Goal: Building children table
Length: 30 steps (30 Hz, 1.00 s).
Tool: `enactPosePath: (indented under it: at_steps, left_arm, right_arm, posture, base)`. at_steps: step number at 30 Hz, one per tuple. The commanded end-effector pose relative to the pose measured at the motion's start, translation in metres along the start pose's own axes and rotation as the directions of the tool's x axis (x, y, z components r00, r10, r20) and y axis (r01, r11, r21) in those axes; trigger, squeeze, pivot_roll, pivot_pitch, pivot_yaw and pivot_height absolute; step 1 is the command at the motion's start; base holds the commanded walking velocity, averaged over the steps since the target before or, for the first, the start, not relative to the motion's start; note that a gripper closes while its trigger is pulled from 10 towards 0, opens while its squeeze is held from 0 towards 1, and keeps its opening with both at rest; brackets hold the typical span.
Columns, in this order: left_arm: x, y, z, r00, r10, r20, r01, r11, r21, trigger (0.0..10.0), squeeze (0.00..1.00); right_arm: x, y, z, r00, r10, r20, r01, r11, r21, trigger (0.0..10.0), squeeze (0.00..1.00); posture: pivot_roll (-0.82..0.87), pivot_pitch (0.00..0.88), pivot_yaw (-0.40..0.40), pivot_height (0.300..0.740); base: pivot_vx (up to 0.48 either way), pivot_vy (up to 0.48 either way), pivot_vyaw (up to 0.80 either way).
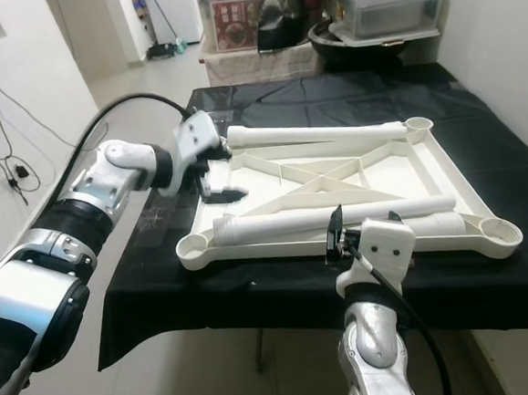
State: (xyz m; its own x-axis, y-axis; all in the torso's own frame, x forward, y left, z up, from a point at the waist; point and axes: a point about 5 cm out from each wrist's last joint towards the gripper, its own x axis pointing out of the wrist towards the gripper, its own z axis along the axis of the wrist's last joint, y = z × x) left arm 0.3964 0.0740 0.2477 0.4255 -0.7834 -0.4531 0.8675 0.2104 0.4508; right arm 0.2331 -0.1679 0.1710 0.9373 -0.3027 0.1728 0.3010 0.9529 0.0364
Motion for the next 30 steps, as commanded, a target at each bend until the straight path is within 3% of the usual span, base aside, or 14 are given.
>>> enactPosePath:
  at_steps: [1, 15, 30]
  left_arm:
    - [-0.005, -0.001, -0.012, 0.996, -0.040, -0.084, 0.041, 0.999, 0.014, 10.0, 0.00]
    - [-0.003, -0.003, -0.016, 0.982, -0.087, -0.168, 0.096, 0.994, 0.051, 10.0, 0.00]
    - [0.003, -0.005, -0.023, 0.983, -0.015, -0.181, 0.027, 0.997, 0.067, 10.0, 0.00]
  right_arm:
    - [-0.005, 0.006, 0.003, 1.000, 0.014, -0.010, -0.014, 1.000, 0.012, 10.0, 0.00]
    - [-0.018, 0.006, 0.008, 0.998, 0.014, -0.057, -0.013, 1.000, 0.025, 10.0, 0.00]
    - [-0.024, -0.003, 0.013, 0.997, -0.006, -0.079, 0.007, 1.000, 0.006, 10.0, 0.00]
  posture:
    - [0.11, 0.086, 0.073, 0.740]
    - [0.11, 0.149, 0.083, 0.740]
    - [0.10, 0.189, 0.088, 0.740]
  base:
    - [0.000, 0.000, 0.00]
    - [0.000, 0.000, 0.00]
    - [0.000, 0.000, 0.00]
